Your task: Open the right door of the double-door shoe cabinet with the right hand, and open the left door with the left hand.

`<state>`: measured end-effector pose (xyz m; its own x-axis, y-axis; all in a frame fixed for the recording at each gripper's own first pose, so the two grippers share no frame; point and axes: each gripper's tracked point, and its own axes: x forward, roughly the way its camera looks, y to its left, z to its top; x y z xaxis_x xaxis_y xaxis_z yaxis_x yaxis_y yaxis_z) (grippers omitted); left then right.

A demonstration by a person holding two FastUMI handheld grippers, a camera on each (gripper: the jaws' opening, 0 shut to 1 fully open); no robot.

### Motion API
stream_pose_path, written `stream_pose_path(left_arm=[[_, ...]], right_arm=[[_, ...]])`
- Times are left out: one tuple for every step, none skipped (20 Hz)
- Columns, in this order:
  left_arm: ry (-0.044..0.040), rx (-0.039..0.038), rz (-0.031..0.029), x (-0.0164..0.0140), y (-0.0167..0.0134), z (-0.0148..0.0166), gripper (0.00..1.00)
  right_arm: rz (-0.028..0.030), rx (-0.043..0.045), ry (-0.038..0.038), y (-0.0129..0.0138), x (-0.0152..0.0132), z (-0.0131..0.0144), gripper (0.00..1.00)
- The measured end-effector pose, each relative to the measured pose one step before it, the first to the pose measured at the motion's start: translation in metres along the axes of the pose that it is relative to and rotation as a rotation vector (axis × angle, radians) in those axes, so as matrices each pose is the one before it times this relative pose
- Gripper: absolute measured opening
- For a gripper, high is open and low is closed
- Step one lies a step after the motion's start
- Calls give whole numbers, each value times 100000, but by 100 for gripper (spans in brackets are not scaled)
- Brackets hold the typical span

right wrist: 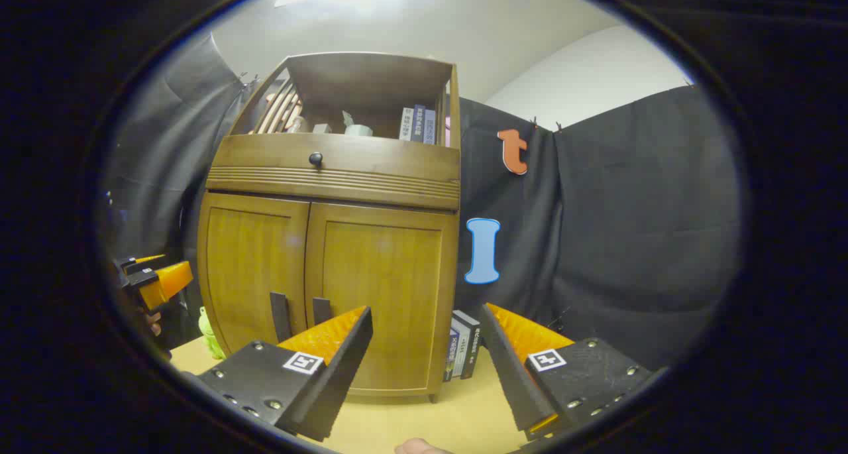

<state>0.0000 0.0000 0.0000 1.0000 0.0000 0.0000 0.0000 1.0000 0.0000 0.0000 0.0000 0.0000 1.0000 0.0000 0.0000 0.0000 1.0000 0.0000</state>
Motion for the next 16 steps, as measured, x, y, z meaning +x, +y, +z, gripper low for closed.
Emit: stream_pose_path(left_arm=[[-73,-199,73,-45,66,30,92],[141,-479,57,-19,-21,-10,92],[266,-388,22,-3,10,-64,92],[-119,6,-20,-26,-9,40,92],[110,178,27,9,34,26,92],[-58,-47,0,59,-19,-19,92],[-138,38,18,10,-35,65,92],[-126,75,-220,-75,-43,-40,92],[15,-103,-371,31,-110,-9,92],[106,37,-54,3,5,-95,92],[192,-13,326,28,58,-17,92],[24,63,195,69,-21,-23,92],[90,25,-186,-9,-66,2,92],[197,50,-351,-43,-133,-110,92],[-13,-110,-297,-54,-89,29,92],[-3,-217,-56,33,-57,-14,95]], right_arm=[[669,-140,-6,318,-38,-10,97],[349,-102,-72,240,-29,102,97],[261,-184,-105,132,41,3,98],[370,-250,-181,172,32,111,98],[-56,-338,-94,72,73,-72,98],[-26,-327,-40,48,-87,10,98],[155,-229,-78,64,-8,-64,97],[-735,206,-48,-141,56,50,98],[-1040,606,409,-311,135,-177,98],[82,583,293,-78,50,-93,96],[79,801,470,-43,120,-207,96],[-245,1022,710,-164,203,-136,98],[264,1213,649,-98,185,-196,96],[826,1368,621,122,262,-122,96],[1407,1169,746,295,310,-171,96],[1733,846,842,329,570,-155,96]])
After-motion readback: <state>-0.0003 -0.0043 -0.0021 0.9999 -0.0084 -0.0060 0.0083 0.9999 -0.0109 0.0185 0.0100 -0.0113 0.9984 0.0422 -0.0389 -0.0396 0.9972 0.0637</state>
